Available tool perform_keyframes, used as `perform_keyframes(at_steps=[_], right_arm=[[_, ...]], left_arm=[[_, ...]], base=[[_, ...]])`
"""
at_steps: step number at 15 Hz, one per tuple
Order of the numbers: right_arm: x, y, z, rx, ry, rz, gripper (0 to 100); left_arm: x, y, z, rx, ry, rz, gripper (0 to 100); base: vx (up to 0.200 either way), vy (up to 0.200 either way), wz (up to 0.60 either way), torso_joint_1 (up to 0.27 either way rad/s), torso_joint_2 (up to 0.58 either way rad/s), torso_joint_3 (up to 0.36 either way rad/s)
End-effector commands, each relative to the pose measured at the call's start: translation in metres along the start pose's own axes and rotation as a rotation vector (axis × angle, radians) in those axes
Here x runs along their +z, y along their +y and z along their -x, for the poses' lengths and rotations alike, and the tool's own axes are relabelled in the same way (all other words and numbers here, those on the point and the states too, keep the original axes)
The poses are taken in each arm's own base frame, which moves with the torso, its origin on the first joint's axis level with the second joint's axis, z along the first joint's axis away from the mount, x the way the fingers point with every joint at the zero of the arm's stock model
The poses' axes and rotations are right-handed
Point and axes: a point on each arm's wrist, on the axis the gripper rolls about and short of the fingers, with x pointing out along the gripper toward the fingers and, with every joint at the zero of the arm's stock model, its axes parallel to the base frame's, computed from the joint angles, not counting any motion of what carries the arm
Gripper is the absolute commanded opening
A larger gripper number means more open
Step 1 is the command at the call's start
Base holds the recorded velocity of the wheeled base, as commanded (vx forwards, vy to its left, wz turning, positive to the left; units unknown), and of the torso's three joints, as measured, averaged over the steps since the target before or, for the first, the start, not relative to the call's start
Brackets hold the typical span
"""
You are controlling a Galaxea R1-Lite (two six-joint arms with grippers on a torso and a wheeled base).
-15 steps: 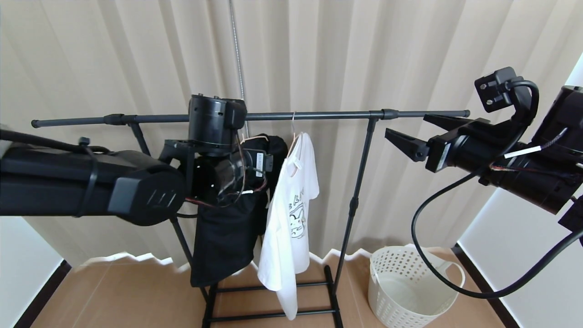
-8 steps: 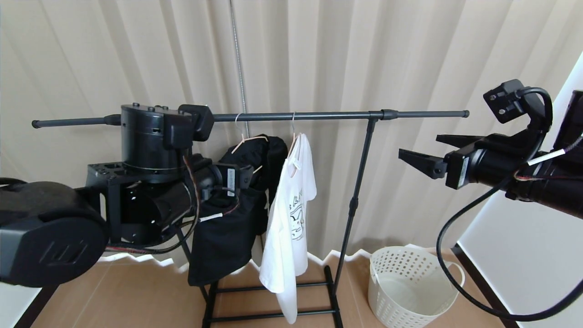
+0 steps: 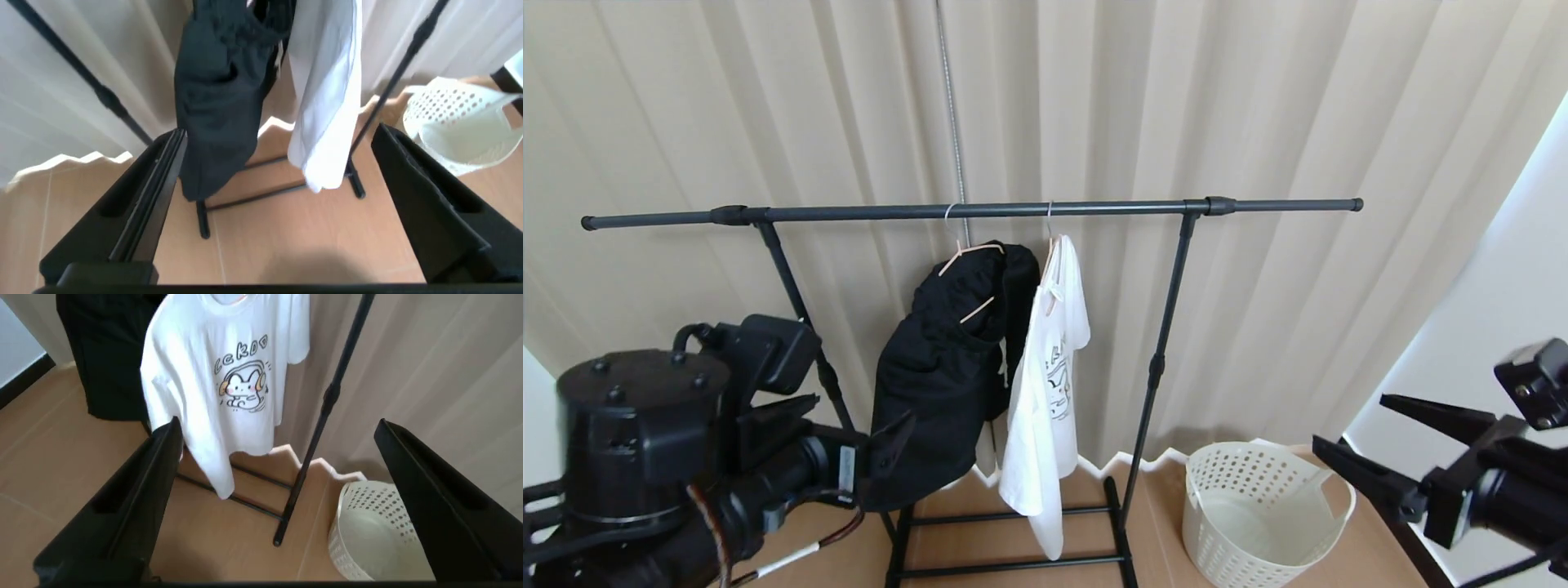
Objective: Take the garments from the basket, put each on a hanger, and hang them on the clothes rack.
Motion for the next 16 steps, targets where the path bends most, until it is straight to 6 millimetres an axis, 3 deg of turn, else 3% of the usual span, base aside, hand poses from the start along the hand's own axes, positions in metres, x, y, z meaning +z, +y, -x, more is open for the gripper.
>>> perform_keyframes(at_steps=[1, 2, 3, 4, 5, 9, 12, 14, 16], right_arm=[[-0.029, 0.006, 0.027, 0.0, 0.014, -0.003, 100], [-0.037, 0.007, 0.034, 0.002, 0.018, -0.003, 100], [-0.037, 0.007, 0.034, 0.002, 0.018, -0.003, 100], [-0.05, 0.01, 0.047, 0.001, 0.015, -0.001, 100], [-0.053, 0.011, 0.052, 0.002, 0.02, -0.007, 100], [-0.076, 0.017, 0.08, 0.009, 0.101, -0.016, 100], [-0.101, 0.022, 0.107, 0.011, 0.107, -0.012, 100], [-0.104, 0.022, 0.111, -0.006, 0.086, -0.013, 100], [-0.104, 0.022, 0.111, -0.042, 0.083, -0.022, 100]], left_arm=[[-0.033, 0.015, 0.029, -0.006, 0.018, -0.006, 100], [-0.047, 0.021, 0.038, -0.006, 0.032, -0.011, 100], [-0.047, 0.021, 0.038, -0.006, 0.032, -0.011, 100], [-0.072, 0.03, 0.054, -0.005, 0.051, -0.02, 100], [-0.082, 0.035, 0.062, -0.005, 0.052, -0.019, 100], [-0.1, 0.044, 0.078, -0.009, 0.049, 0.004, 100], [-0.121, 0.057, 0.103, -0.056, 0.084, 0.051, 100], [-0.137, 0.066, 0.119, -0.058, 0.056, 0.039, 100], [-0.139, 0.07, 0.122, 0.036, 0.034, 0.069, 100]], base=[[0.0, 0.0, 0.0, 0.0, 0.0, 0.0], [0.0, 0.0, 0.0, 0.0, 0.0, 0.0], [0.0, 0.0, 0.0, 0.0, 0.0, 0.0], [0.0, 0.0, 0.0, 0.0, 0.0, 0.0], [0.0, 0.0, 0.0, 0.0, 0.0, 0.0], [0.0, 0.0, 0.0, 0.0, 0.0, 0.0], [0.0, 0.0, 0.0, 0.0, 0.0, 0.0], [0.0, 0.0, 0.0, 0.0, 0.0, 0.0], [0.0, 0.0, 0.0, 0.0, 0.0, 0.0]])
